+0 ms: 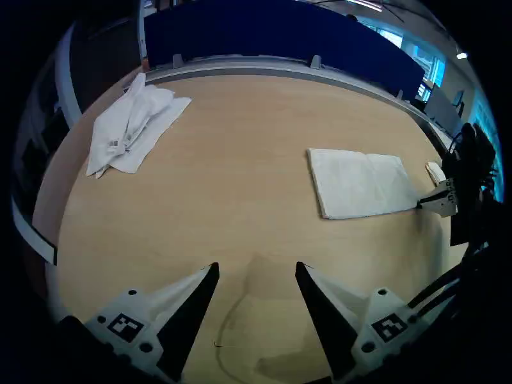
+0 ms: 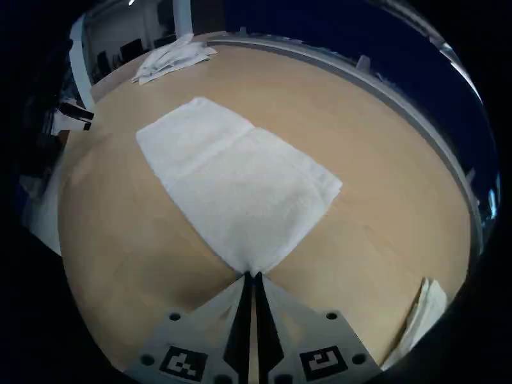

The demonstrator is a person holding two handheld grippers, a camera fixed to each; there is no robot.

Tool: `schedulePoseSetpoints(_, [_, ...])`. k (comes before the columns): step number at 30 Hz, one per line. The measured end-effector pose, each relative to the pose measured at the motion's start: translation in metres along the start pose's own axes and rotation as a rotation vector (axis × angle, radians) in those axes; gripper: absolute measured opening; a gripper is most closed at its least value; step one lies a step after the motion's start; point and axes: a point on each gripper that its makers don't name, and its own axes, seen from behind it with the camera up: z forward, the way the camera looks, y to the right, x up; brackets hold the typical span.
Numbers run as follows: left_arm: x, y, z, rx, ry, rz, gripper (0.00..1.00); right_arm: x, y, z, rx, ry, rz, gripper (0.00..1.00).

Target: Fold towel

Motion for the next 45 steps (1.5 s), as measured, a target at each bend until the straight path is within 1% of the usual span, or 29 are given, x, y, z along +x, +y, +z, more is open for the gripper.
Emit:
schedulePoseSetpoints(6, [-0.002,-0.004,-0.006,0.006,0.001,-0.007,0.88,0.011,0.000,-0.005,-0.015,0.014,-0.026,0.03])
schedulePoseSetpoints(11, [-0.001,-0.008,-0.011,0.011,0.011,-0.016,0.88,0.032,0.000,-0.015,-0.025,0.047,-0.042,0.03])
schedulePoseSetpoints(14, [0.001,-0.010,-0.015,0.013,0.024,-0.026,0.88,0.049,0.002,-0.022,-0.038,0.065,-0.062,0.03])
schedulePoseSetpoints(18, [0.001,-0.013,-0.023,0.015,0.035,-0.047,0.88,0.073,0.001,-0.031,-0.051,0.090,-0.105,0.03])
schedulePoseSetpoints(23, [0.000,-0.019,-0.033,0.024,0.052,-0.066,0.88,0.099,-0.002,-0.038,-0.064,0.105,-0.162,0.03])
schedulePoseSetpoints(27, [-0.003,-0.023,-0.040,0.030,0.064,-0.095,0.88,0.118,-0.008,-0.040,-0.066,0.116,-0.205,0.03])
schedulePoseSetpoints(32, [-0.006,-0.026,-0.048,0.029,0.077,-0.121,0.88,0.140,-0.019,-0.041,-0.054,0.140,-0.238,0.03])
schedulePoseSetpoints(38, [-0.010,-0.029,-0.056,0.033,0.085,-0.125,0.88,0.159,-0.028,-0.044,-0.043,0.160,-0.269,0.03])
schedulePoseSetpoints(45, [-0.012,-0.031,-0.065,0.035,0.095,-0.138,0.88,0.169,-0.036,-0.041,-0.030,0.166,-0.294,0.03])
